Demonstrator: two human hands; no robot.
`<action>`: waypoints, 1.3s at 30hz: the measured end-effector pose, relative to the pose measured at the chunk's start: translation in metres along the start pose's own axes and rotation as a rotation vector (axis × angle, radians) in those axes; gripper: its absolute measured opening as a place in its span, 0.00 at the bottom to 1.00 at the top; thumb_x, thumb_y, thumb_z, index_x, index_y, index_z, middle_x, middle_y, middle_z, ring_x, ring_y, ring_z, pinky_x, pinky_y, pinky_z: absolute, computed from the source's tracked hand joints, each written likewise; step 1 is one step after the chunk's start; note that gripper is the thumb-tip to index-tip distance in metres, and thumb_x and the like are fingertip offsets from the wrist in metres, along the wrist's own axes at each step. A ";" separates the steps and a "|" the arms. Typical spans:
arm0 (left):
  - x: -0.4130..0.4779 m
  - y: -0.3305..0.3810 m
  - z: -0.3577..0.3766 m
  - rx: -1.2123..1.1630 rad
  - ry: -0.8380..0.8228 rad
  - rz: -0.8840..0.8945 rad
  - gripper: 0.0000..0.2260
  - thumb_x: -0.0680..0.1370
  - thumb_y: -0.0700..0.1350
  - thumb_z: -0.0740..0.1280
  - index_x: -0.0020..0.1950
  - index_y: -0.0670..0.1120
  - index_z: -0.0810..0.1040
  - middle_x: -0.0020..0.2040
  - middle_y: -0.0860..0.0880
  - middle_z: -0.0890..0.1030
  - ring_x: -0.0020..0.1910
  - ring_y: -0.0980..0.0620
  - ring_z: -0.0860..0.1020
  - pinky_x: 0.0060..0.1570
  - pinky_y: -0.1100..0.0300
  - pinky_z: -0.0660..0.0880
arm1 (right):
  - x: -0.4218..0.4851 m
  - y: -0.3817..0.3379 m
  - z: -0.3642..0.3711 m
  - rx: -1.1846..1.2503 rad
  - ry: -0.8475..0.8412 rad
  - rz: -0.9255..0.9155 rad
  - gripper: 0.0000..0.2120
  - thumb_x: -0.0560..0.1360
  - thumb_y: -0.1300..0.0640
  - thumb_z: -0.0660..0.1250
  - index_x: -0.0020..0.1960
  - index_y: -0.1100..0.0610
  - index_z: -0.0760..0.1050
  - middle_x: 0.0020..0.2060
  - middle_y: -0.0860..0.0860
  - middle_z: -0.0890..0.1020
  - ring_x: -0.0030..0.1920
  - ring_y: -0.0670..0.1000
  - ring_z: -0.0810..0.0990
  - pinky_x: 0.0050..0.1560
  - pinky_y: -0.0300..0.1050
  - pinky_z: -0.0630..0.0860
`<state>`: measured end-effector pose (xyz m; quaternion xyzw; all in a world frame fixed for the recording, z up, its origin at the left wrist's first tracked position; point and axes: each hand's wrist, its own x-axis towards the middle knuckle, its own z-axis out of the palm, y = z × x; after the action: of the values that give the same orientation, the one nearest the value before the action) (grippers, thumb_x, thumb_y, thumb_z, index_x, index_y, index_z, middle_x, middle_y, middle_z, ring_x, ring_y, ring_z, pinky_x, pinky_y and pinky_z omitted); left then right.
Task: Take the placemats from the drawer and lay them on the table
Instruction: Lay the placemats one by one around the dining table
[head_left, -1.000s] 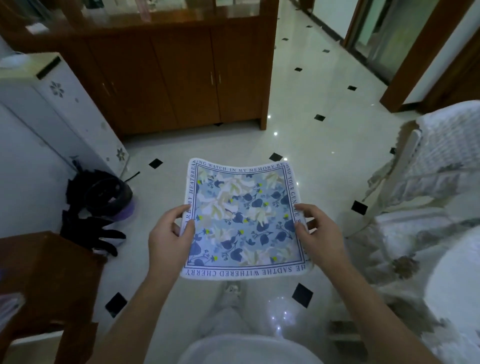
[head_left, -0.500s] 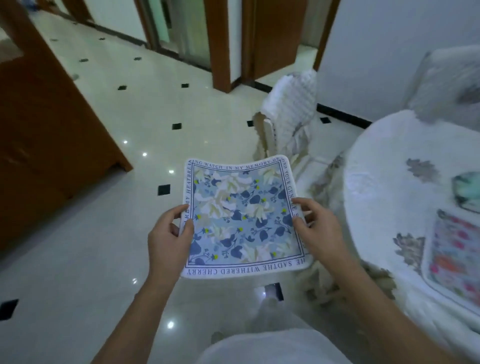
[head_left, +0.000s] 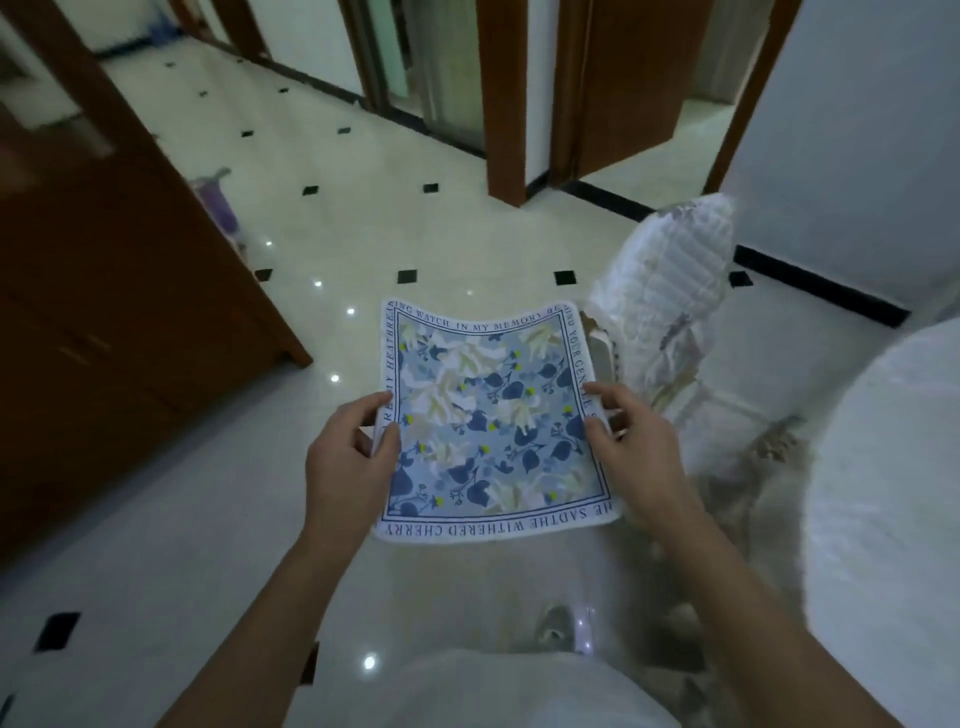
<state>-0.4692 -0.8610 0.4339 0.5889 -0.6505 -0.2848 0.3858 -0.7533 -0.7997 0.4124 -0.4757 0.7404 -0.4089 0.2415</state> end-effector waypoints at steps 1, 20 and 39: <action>0.016 -0.003 -0.007 0.010 0.053 -0.018 0.16 0.78 0.39 0.70 0.63 0.53 0.79 0.38 0.53 0.76 0.28 0.55 0.69 0.29 0.67 0.68 | 0.025 -0.014 0.010 0.001 -0.039 -0.049 0.17 0.76 0.56 0.68 0.63 0.45 0.76 0.50 0.42 0.81 0.43 0.40 0.79 0.47 0.47 0.80; 0.340 -0.090 0.004 -0.059 0.129 -0.110 0.16 0.78 0.40 0.70 0.58 0.60 0.78 0.38 0.51 0.78 0.28 0.55 0.68 0.27 0.66 0.67 | 0.321 -0.100 0.156 0.012 -0.125 -0.122 0.15 0.76 0.56 0.67 0.62 0.44 0.76 0.50 0.39 0.81 0.41 0.42 0.78 0.41 0.43 0.78; 0.658 0.024 0.259 -0.014 -0.375 0.229 0.14 0.78 0.41 0.70 0.63 0.51 0.80 0.50 0.53 0.82 0.30 0.59 0.73 0.34 0.70 0.68 | 0.563 -0.007 0.082 -0.012 0.338 0.268 0.16 0.76 0.57 0.68 0.62 0.46 0.76 0.50 0.41 0.82 0.41 0.44 0.80 0.43 0.47 0.79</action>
<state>-0.7051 -1.5278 0.4227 0.4453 -0.7715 -0.3484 0.2917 -0.9312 -1.3394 0.3908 -0.2992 0.8295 -0.4426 0.1630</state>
